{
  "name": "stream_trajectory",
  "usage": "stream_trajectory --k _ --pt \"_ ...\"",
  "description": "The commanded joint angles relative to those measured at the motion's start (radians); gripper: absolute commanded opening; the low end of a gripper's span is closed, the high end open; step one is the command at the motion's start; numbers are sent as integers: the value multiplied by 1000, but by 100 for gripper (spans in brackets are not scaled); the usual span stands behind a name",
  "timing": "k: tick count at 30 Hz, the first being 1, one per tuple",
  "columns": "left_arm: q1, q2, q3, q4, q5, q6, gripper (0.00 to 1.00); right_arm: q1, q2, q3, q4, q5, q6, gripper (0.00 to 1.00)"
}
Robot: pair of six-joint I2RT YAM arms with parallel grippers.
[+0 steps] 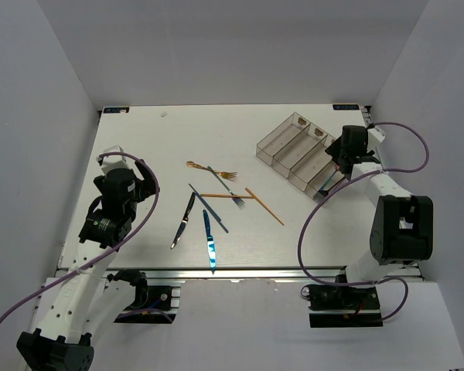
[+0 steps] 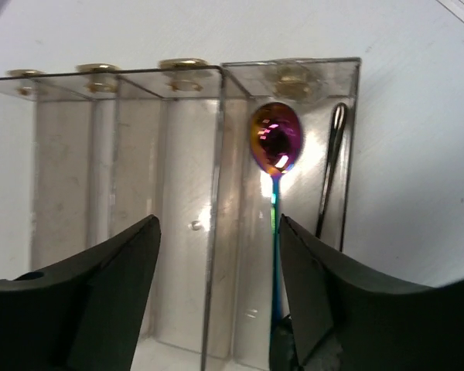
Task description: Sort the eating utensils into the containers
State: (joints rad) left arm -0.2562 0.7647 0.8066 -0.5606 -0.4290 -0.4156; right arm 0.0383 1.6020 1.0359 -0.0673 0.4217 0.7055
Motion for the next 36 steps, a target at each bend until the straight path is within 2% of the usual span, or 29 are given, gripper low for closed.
stream_trajectory --k 1,2,3,6,10,12,16,19,22,23,26,32,36 --pt "3 -13 -4 7 -4 6 98 17 -102 -3 92 -73 -53 69" --pt "3 -13 -3 5 -4 6 98 29 -134 -13 118 -142 -79 71" --pt "3 -10 -4 5 -7 6 98 61 -146 -16 157 -168 -145 79" --pt "3 -7 -3 4 -13 5 98 156 -169 15 131 -207 -274 85" --pt "3 -1 -1 4 -19 3 98 302 -163 61 69 -233 -449 86" --pt "3 4 0 1 -19 3 98 371 -145 87 28 -306 -506 89" --pt "3 10 -1 2 -17 4 98 475 -79 147 -29 -383 -641 88" --pt "3 13 2 1 -17 5 98 560 51 217 -67 -475 -780 83" --pt "3 15 0 1 -19 5 98 618 145 332 -98 -483 -848 76" --pt "3 13 0 1 -19 5 98 629 212 366 -107 -475 -866 66" --pt "3 13 0 2 -16 5 98 632 352 516 -138 -529 -903 48" --pt "3 19 -1 2 -16 5 98 660 599 852 -276 -567 -985 40" --pt "3 18 0 1 -19 5 98 676 677 954 -342 -578 -1014 37"
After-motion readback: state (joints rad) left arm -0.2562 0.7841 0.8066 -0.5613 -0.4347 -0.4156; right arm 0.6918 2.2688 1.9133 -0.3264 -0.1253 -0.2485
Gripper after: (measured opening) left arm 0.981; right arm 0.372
